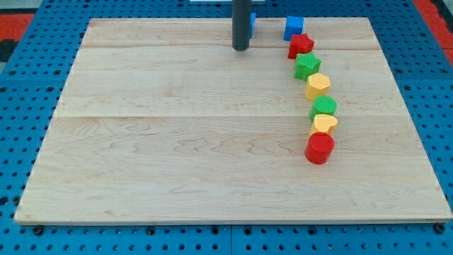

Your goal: Slide the red circle to the bottom right of the board

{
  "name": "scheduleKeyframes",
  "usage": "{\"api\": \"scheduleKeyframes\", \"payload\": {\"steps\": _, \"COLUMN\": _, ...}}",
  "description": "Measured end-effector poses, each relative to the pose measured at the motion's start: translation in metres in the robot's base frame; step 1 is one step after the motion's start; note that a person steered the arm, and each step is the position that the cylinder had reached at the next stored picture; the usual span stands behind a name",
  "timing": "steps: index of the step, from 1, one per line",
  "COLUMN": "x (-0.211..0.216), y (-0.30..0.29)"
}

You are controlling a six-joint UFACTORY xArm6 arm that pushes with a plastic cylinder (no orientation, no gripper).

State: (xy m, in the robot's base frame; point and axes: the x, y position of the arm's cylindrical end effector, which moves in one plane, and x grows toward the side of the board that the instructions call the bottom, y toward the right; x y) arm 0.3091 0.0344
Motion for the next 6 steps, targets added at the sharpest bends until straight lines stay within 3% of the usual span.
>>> {"api": "scheduleKeyframes", "payload": {"steps": 2, "x": 0.224, "y": 0.089}}
{"api": "scheduleKeyframes", "payload": {"steps": 3, "x": 0.261, "y": 0.103}}
{"api": "scheduleKeyframes", "payload": {"steps": 4, "x": 0.263, "y": 0.134}}
{"api": "scheduleKeyframes", "payload": {"steps": 5, "x": 0.297, "y": 0.135}}
{"api": "scheduleKeyframes", "payload": {"steps": 6, "x": 0.304, "y": 0.239}}
